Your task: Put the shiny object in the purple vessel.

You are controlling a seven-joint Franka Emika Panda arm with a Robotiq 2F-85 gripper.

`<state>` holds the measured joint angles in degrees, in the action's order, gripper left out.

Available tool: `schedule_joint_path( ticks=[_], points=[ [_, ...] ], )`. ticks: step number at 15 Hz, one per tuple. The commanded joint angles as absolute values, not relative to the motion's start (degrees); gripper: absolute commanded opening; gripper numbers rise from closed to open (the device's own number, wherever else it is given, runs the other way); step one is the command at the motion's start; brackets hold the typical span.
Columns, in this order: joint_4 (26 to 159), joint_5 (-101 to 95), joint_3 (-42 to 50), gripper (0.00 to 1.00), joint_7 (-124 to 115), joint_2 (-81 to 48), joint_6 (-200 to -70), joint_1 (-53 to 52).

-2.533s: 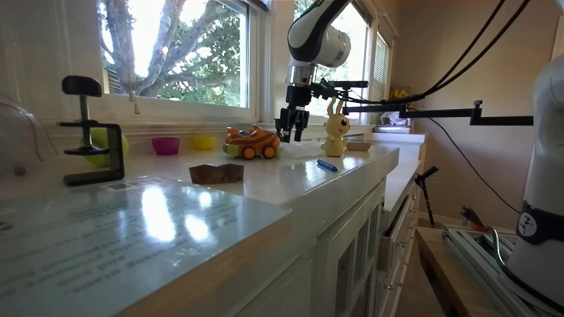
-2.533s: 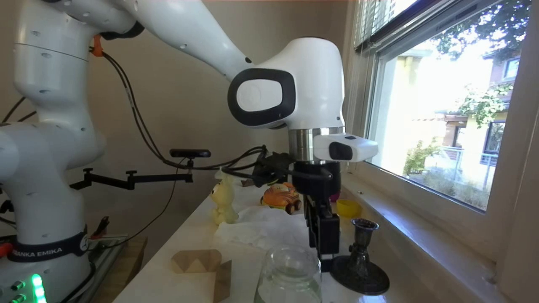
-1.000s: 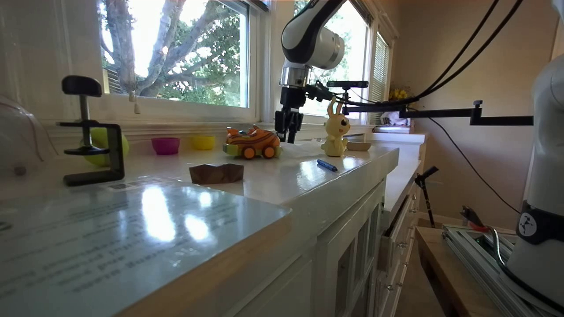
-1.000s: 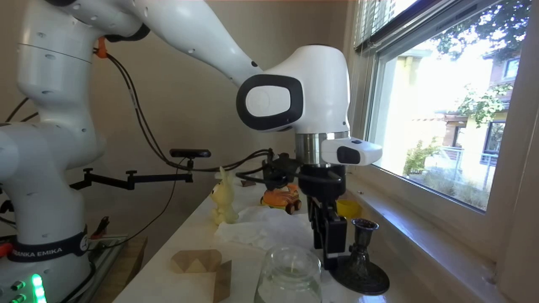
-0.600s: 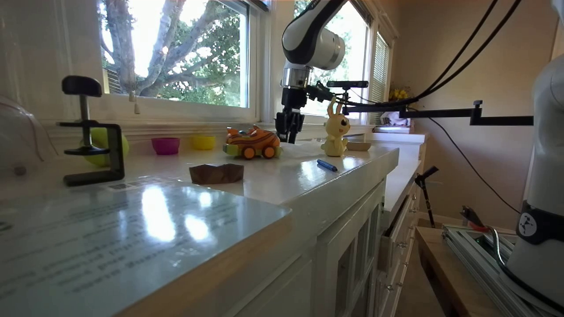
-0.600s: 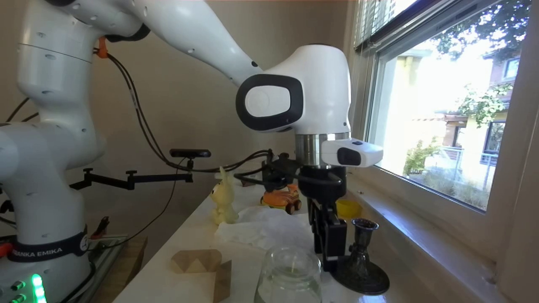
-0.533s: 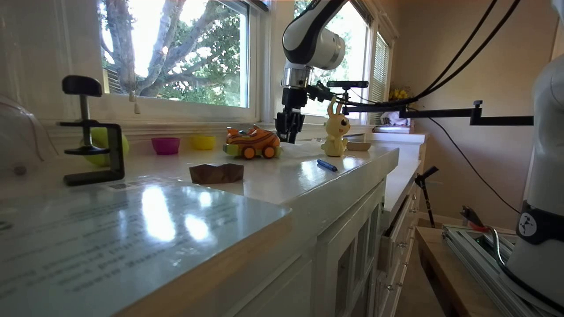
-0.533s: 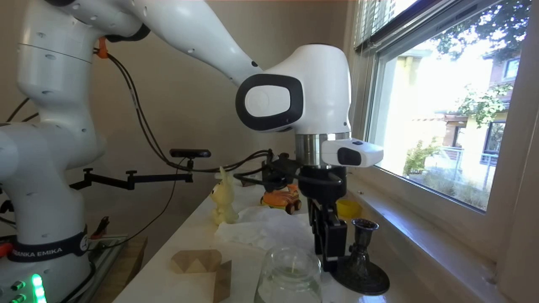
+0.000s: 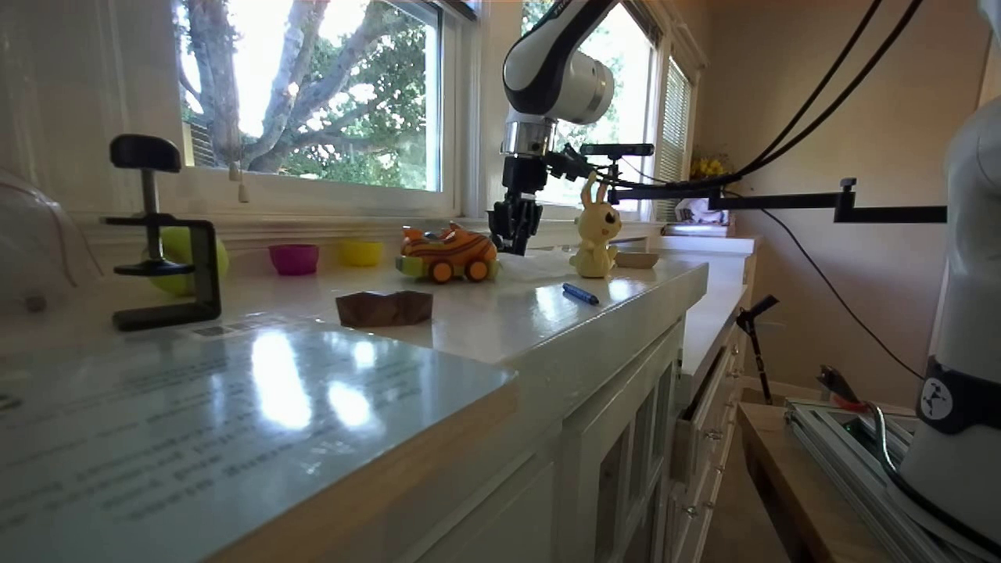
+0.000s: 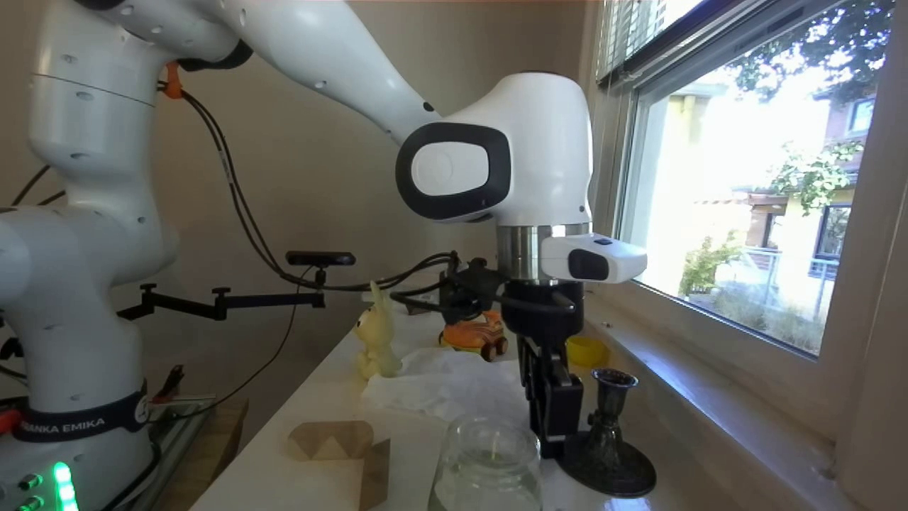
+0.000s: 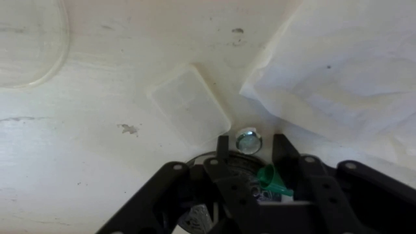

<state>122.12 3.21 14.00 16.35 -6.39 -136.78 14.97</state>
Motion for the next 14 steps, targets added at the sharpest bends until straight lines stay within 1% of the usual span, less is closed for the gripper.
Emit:
schedule_joint_path(
  ticks=[1,2,4,6,10,14],
  points=[
    [121.81,2.08,13.90,0.15,15.78,-6.40,-135.33,15.24],
    [121.78,1.97,13.91,0.13,15.73,-6.40,-135.39,15.22],
    [121.78,1.79,14.09,0.00,15.52,-6.31,-135.48,15.22],
    [122.09,1.59,14.09,0.05,15.55,-5.99,-135.48,15.19],
    [121.47,1.98,13.71,0.05,15.90,-3.58,-133.13,14.84],
    [118.06,3.17,12.40,0.05,16.63,-1.35,-130.61,13.77]
  ],
)
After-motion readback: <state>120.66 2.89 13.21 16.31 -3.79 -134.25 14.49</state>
